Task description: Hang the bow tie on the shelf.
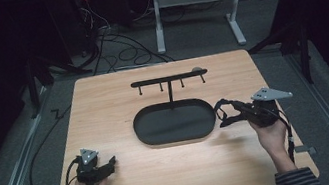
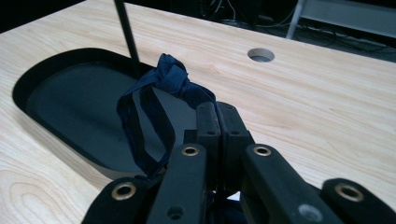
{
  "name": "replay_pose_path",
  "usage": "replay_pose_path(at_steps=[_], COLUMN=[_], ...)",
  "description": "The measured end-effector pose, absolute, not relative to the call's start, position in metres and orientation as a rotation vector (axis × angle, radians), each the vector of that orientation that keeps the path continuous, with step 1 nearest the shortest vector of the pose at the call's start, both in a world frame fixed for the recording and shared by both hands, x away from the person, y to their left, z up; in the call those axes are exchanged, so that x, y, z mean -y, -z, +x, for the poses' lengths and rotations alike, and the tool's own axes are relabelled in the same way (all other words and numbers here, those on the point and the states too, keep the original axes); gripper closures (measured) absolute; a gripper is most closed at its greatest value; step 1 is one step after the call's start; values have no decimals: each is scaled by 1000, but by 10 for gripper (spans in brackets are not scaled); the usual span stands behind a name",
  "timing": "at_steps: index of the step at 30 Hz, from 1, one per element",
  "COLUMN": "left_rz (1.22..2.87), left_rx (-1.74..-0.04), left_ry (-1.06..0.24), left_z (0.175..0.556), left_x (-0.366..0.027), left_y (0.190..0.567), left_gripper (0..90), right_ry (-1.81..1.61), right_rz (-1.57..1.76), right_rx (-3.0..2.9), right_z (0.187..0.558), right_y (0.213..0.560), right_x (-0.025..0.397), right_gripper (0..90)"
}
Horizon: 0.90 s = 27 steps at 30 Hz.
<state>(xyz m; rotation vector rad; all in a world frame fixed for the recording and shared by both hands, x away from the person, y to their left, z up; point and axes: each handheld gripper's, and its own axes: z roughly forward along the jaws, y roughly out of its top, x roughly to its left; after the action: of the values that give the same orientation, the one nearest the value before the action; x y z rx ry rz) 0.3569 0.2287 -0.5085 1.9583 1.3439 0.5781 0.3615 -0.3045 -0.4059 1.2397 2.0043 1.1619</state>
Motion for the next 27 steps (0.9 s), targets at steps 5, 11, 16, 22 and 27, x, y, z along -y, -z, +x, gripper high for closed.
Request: replay_pose_path(at_steps=[5,11,16,22,27], left_rz=[1958,1958,1958,1958,1958], left_rx=[-1344,-1344,-1344,-1344,-1344], left_ry=[-578,-578,-578,-578,-577], left_z=[357,357,357,357,357], left_x=[-229,-229,-229,-229,-229], left_y=[508,508,508,508,508], left_gripper=[284,284,284,284,284], right_ry=[-1193,-1217,-1240,-1266,-1274], right_rz=[1216,1197,1177,1182,1185], right_rx=[-2012,-2019,-2019,-2021,-2012], right_z=[362,367,371,379,382], right_y=[400,392,385,382,379], right_x=[297,289,284,280,277], right_gripper=[900,900,900,900,900])
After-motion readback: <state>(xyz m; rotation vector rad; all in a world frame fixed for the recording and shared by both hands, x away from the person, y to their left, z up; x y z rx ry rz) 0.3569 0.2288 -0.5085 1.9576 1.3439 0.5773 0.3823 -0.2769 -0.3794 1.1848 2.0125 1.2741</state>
